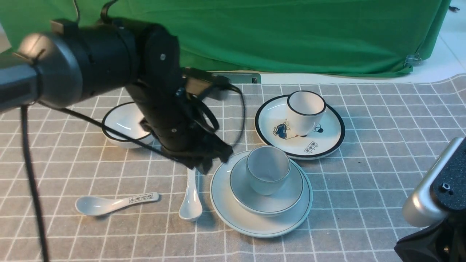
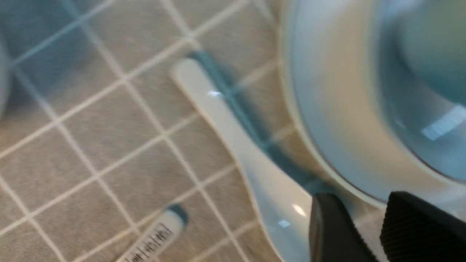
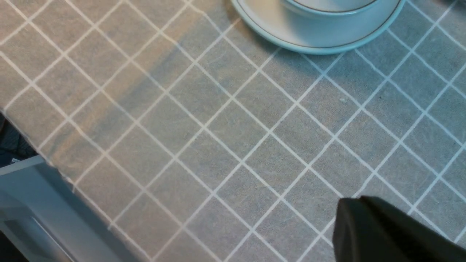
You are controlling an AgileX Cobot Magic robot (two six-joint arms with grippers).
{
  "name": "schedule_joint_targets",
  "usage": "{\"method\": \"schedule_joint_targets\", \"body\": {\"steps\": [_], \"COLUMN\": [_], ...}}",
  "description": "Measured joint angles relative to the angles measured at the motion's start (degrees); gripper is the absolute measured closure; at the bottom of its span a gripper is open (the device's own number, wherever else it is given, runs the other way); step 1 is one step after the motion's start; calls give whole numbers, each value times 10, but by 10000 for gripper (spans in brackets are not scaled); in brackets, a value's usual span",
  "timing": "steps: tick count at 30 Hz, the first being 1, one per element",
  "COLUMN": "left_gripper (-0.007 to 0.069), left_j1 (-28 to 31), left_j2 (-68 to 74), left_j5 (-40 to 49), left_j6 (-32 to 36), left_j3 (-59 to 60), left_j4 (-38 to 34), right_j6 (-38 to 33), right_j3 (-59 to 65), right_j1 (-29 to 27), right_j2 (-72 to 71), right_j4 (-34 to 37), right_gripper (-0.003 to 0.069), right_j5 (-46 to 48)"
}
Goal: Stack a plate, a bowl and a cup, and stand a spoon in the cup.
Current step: Use the left arm to grab a blue soup spoon
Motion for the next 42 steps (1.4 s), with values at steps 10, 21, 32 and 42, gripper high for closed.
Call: {"method": "schedule_joint_targets", "body": {"steps": [10,21,32,42], "left_gripper": [221,204,472,512], "left_j1": [38,38,39,39], "left_j2": [97,137,139,127], "left_j5": [-43,-96,-103,-98], "left_j6": [-32,-64,-56,-3], "left_j3": [0,0,0,1], "left_j4": [-2,31,28,-12], "right_j6": [6,6,6,6], "right_j3": [0,0,0,0], "right_j1": [0,0,0,0], "right_j2": [0,0,0,0], "right_j4": [1,1,1,1], "right_gripper": [610,597,590,590], "right_j5": [0,0,2,10]}}
